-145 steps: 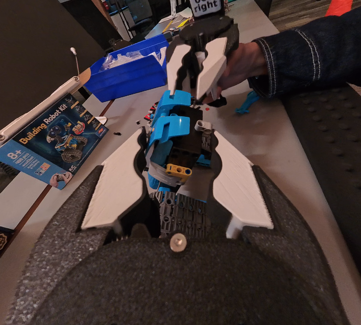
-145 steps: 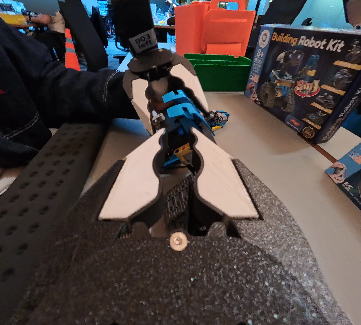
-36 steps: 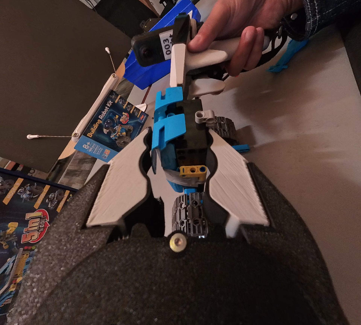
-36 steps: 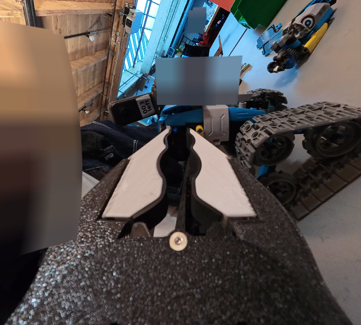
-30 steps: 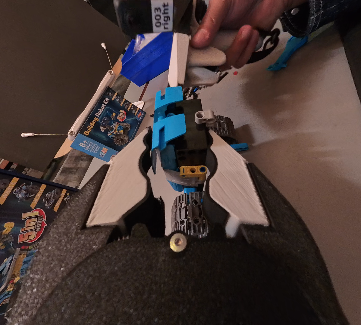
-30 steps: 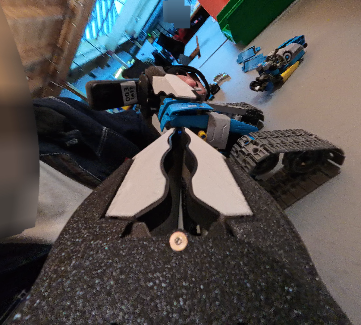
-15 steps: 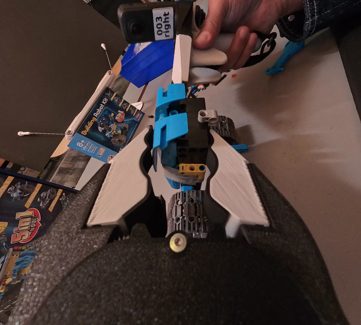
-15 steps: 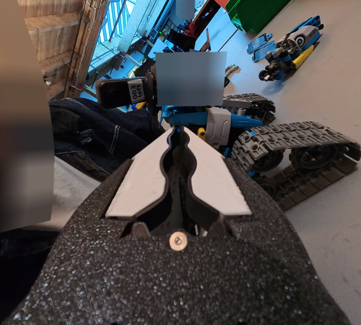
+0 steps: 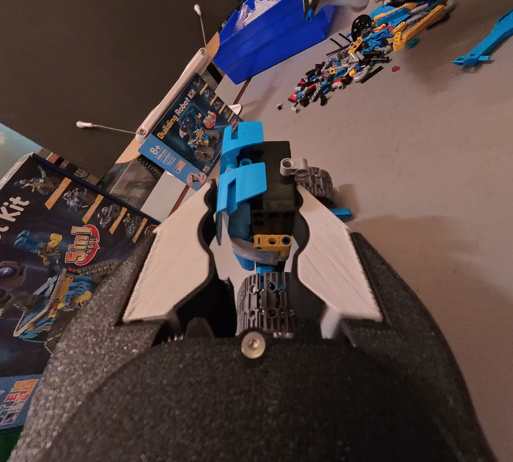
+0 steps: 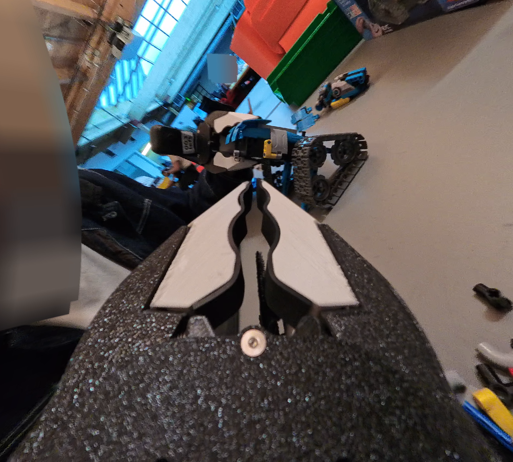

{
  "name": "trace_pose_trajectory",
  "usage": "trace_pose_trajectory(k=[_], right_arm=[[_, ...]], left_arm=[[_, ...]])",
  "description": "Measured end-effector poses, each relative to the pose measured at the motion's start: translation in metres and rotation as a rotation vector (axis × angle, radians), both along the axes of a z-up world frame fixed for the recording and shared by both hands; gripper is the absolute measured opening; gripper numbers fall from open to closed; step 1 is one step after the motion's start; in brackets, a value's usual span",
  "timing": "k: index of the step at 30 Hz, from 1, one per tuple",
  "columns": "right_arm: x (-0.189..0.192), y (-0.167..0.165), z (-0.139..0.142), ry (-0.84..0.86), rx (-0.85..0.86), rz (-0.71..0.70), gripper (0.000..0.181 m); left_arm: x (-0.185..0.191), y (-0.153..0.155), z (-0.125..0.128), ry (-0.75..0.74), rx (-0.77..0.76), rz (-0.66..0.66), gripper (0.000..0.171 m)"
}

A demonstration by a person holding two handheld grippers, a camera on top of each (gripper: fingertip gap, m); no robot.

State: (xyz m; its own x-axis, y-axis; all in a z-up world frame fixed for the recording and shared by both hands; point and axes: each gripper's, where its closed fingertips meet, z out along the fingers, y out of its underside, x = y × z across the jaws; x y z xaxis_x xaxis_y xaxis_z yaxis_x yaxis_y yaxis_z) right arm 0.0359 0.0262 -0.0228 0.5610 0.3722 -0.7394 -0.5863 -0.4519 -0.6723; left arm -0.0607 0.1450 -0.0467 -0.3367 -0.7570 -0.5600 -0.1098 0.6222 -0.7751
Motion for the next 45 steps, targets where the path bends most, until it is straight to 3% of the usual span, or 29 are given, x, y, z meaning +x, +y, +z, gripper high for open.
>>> trace_pose_trajectory(k=[4, 7, 9, 12, 14, 17, 19, 23, 25, 28, 32, 34, 38, 40, 45], right_arm=[[0.024, 0.0, -0.018, -0.022, -0.064, -0.106, 0.001], [0.081, -0.014, -0.055, -0.368, -0.26, -0.378, 0.002], [0.1, -0.029, -0.064, -0.501, -0.328, -0.443, 0.002], [0.116, -0.055, -0.082, -0.532, -0.465, -0.472, 0.015], [0.133, -0.071, -0.09, -0.59, -0.544, -0.526, 0.013], [0.138, -0.074, -0.089, -0.591, -0.529, -0.559, 0.013], [0.141, -0.076, -0.091, -0.581, -0.545, -0.571, 0.018], [0.149, -0.073, -0.076, -0.593, -0.481, -0.647, 0.015], [0.138, -0.056, -0.051, -0.567, -0.327, -0.658, 0.017], [0.069, -0.011, -0.008, -0.577, -0.02, -0.452, 0.017], [-0.041, 0.032, -0.001, -0.629, 0.167, -0.187, 0.027], [-0.063, 0.042, 0.004, -0.647, 0.214, -0.249, 0.026], [-0.066, 0.049, 0.009, -0.752, 0.221, -0.458, 0.029], [-0.063, 0.049, 0.006, -0.804, 0.184, -0.509, 0.02], [-0.07, 0.054, -0.004, -0.822, 0.138, -0.547, 0.024]], left_arm=[[0.001, -0.002, 0.0, 0.003, -0.011, 0.011, 0.052], [0.004, -0.012, 0.001, -0.008, -0.014, 0.019, 0.053], [0.01, -0.023, 0.001, -0.018, -0.024, 0.035, 0.053], [0.022, -0.038, 0.002, -0.027, -0.021, 0.088, 0.053], [0.031, -0.046, 0.002, -0.032, -0.033, 0.112, 0.053], [0.039, -0.054, 0.001, -0.042, -0.078, 0.13, 0.057], [0.036, -0.059, -0.001, -0.032, -0.114, 0.106, 0.071], [0.021, -0.059, 0.018, -0.126, -0.185, 0.057, 0.072], [0.015, -0.06, 0.023, -0.142, -0.233, 0.014, 0.065], [0.014, -0.058, 0.013, -0.1, -0.23, -0.014, 0.062], [0.017, -0.05, 0.005, -0.103, -0.154, 0.011, 0.054], [0.018, -0.049, 0.005, -0.11, -0.151, 0.016, 0.052], [0.02, -0.046, 0.005, -0.109, -0.14, 0.043, 0.051], [0.022, -0.045, 0.005, -0.108, -0.133, 0.074, 0.051], [0.026, -0.043, 0.005, -0.121, -0.102, 0.133, 0.049]])
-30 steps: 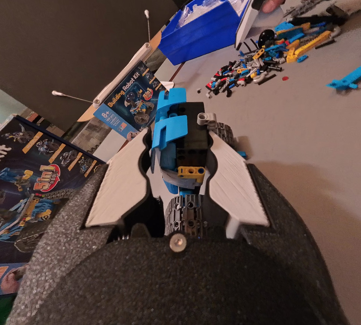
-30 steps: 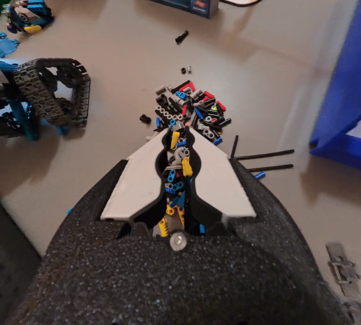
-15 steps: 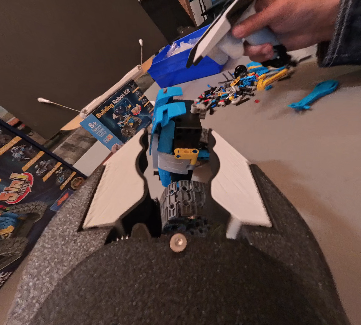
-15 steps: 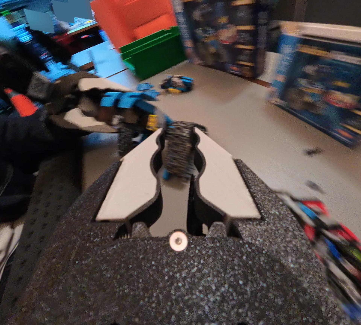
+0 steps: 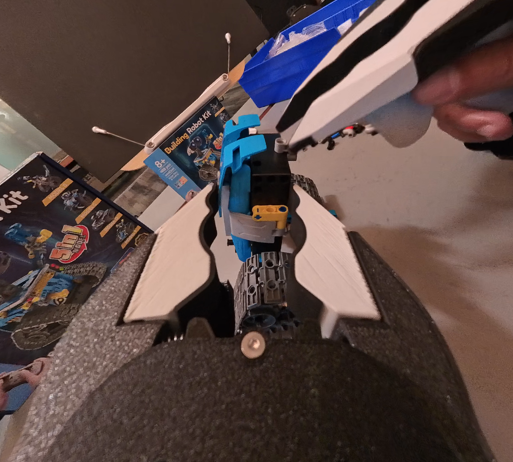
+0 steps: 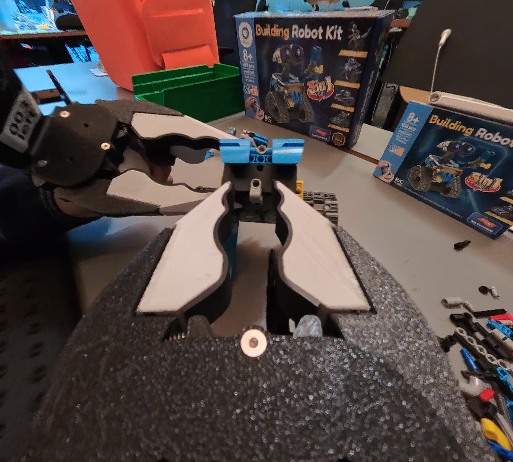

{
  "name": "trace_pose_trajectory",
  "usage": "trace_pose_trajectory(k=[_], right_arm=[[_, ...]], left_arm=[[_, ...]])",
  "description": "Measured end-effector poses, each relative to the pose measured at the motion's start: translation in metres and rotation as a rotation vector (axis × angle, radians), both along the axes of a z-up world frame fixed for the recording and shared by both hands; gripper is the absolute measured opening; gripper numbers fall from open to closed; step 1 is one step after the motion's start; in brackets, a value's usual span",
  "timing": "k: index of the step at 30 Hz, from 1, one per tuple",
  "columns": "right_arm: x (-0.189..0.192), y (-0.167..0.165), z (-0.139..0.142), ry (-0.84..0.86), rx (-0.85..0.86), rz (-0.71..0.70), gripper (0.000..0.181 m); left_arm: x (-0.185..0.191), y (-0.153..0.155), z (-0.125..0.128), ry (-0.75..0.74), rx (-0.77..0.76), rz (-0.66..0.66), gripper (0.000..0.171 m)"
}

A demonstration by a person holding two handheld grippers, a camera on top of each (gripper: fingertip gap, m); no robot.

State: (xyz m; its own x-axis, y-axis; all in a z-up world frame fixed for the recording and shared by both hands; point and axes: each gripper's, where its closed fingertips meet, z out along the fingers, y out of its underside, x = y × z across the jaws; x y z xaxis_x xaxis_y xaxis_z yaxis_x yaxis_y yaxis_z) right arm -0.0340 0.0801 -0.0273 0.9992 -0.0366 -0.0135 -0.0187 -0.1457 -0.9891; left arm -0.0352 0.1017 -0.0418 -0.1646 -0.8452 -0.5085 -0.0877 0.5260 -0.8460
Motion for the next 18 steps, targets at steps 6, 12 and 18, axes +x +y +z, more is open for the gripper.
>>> trace_pose_trajectory(k=[6, 12, 18], right_arm=[[0.001, 0.005, -0.003, -0.001, -0.034, -0.024, 0.005], [0.003, 0.0, 0.002, -0.047, -0.031, -0.052, 0.004], [0.008, -0.013, -0.004, 0.188, 0.045, -0.026, 0.004]], left_arm=[[0.0, 0.001, -0.001, 0.011, 0.006, 0.02, 0.049], [0.001, -0.001, -0.001, 0.028, -0.01, 0.04, 0.047], [0.005, -0.009, -0.005, 0.05, -0.013, 0.033, 0.047]])
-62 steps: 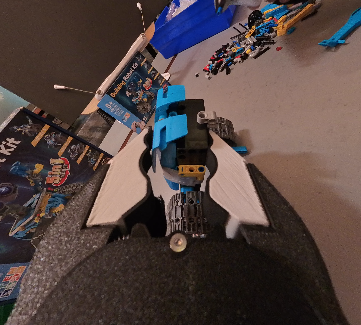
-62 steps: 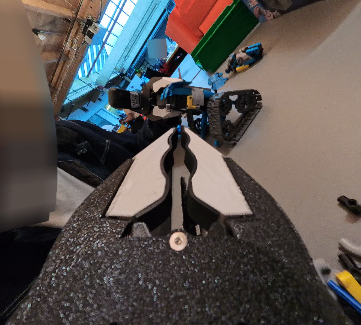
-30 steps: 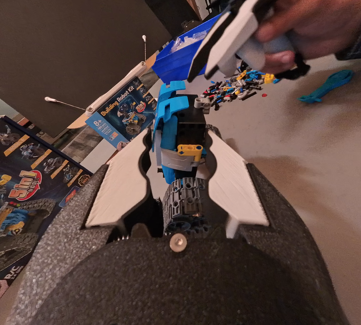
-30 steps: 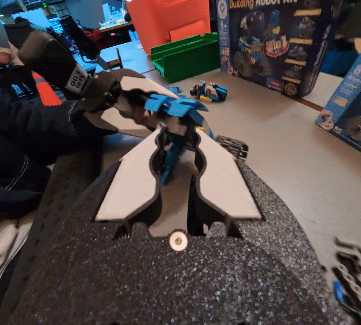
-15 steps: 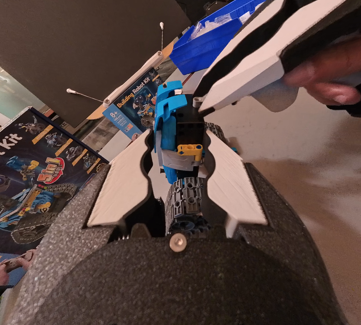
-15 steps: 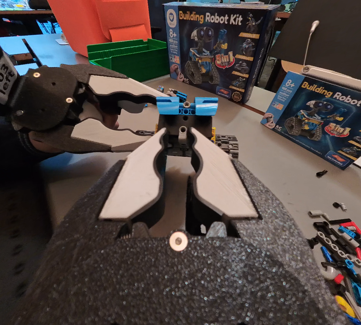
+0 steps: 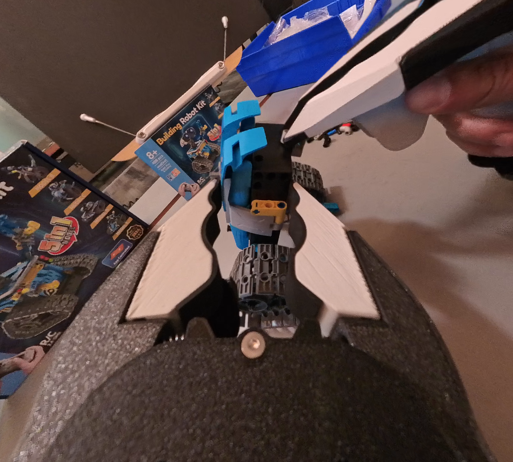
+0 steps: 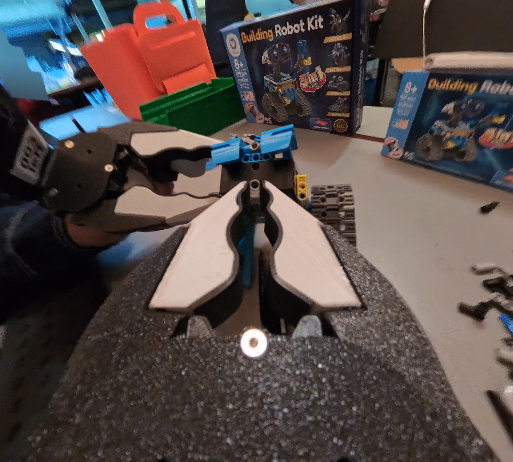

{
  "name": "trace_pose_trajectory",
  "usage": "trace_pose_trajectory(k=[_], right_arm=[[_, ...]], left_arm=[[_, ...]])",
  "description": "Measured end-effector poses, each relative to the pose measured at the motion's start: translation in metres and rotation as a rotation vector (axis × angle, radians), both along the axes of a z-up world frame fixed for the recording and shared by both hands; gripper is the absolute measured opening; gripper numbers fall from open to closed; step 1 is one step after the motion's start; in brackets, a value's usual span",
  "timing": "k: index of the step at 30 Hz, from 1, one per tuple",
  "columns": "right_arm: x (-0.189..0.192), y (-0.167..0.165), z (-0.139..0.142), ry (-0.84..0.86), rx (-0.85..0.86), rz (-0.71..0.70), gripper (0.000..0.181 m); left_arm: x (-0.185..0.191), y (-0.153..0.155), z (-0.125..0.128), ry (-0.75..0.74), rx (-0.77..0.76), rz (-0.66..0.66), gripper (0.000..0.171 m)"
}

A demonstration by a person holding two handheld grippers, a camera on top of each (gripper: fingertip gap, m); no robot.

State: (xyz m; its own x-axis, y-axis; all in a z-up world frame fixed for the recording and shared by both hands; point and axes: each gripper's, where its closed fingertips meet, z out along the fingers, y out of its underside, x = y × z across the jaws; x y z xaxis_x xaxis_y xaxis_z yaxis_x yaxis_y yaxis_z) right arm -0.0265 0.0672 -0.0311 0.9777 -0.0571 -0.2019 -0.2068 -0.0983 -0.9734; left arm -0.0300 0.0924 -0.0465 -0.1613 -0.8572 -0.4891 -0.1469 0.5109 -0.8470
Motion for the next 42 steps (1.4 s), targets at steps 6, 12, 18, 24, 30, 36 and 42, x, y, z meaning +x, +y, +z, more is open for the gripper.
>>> trace_pose_trajectory(k=[6, 12, 18, 24, 30, 36, 42], right_arm=[[0.0, -0.001, -0.003, 0.043, 0.026, 0.001, 0.006], [0.0, 0.0, 0.004, 0.207, 0.108, 0.114, 0.005], [0.014, -0.007, 0.007, 0.069, 0.112, -0.007, 0.028], [0.002, 0.007, 0.009, -0.164, 0.026, -0.059, 0.024], [0.001, 0.018, 0.013, -0.144, 0.016, -0.083, 0.014], [0.002, 0.02, 0.011, -0.106, 0.019, -0.075, 0.008], [-0.001, 0.021, 0.008, -0.096, -0.007, -0.053, 0.007]], left_arm=[[0.001, 0.002, -0.002, 0.028, -0.048, 0.015, 0.046], [0.002, 0.004, 0.0, 0.019, -0.056, -0.036, 0.047], [0.001, 0.022, 0.011, 0.026, -0.25, -0.026, 0.046], [0.001, 0.021, 0.018, 0.053, -0.448, -0.088, 0.046], [0.002, 0.015, 0.016, 0.036, -0.361, -0.057, 0.046], [0.001, 0.016, 0.016, 0.019, -0.29, -0.034, 0.046], [0.002, 0.015, 0.019, -0.032, -0.256, -0.028, 0.051]])
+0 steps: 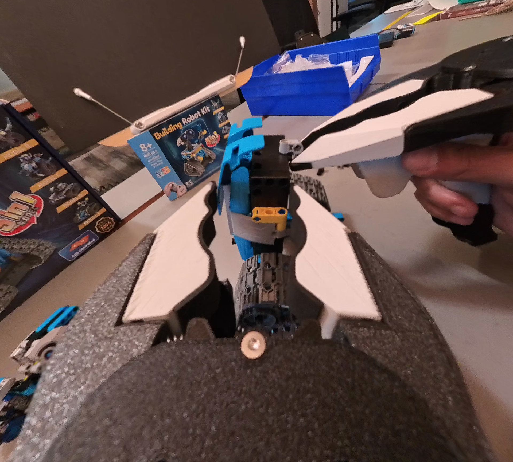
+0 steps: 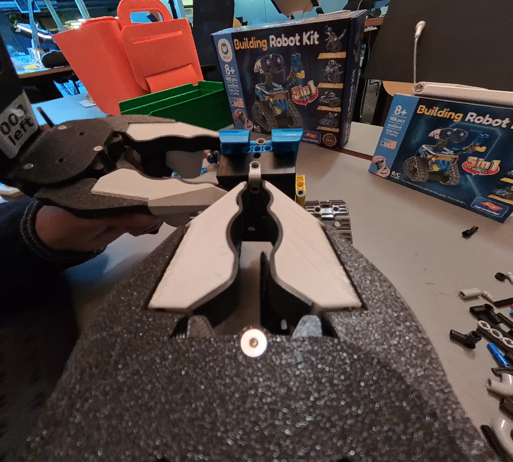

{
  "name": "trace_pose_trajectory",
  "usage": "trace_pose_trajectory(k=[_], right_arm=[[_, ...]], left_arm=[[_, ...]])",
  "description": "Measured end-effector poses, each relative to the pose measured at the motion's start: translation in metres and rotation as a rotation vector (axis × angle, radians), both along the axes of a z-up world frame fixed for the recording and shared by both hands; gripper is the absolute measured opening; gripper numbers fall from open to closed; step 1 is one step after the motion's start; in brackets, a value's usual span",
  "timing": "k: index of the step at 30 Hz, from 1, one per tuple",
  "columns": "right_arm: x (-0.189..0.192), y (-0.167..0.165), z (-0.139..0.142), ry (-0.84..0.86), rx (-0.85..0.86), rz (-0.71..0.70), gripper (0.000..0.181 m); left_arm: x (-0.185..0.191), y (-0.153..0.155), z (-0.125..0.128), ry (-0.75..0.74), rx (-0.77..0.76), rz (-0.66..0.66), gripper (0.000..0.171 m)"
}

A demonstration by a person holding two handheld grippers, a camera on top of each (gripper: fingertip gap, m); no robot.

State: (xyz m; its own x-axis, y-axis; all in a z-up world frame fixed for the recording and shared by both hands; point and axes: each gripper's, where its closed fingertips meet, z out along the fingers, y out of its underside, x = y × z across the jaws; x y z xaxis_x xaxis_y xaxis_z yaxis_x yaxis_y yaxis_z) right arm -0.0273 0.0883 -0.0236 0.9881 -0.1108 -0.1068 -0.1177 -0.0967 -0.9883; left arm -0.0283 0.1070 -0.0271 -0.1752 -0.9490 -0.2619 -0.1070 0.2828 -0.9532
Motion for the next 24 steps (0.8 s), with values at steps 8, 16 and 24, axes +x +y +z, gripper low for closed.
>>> trace_pose_trajectory(k=[8, 16, 24], right_arm=[[-0.003, -0.005, -0.008, 0.07, -0.007, -0.011, 0.005], [-0.007, -0.017, -0.01, 0.271, 0.093, 0.109, 0.005], [-0.016, -0.031, 0.017, 0.733, 0.355, 0.471, 0.004]], left_arm=[[0.005, 0.02, -0.001, -0.006, 0.071, 0.125, 0.046], [0.005, 0.057, -0.009, -0.001, 0.184, 0.212, 0.048], [-0.005, 0.039, -0.005, -0.008, 0.065, 0.102, 0.056]])
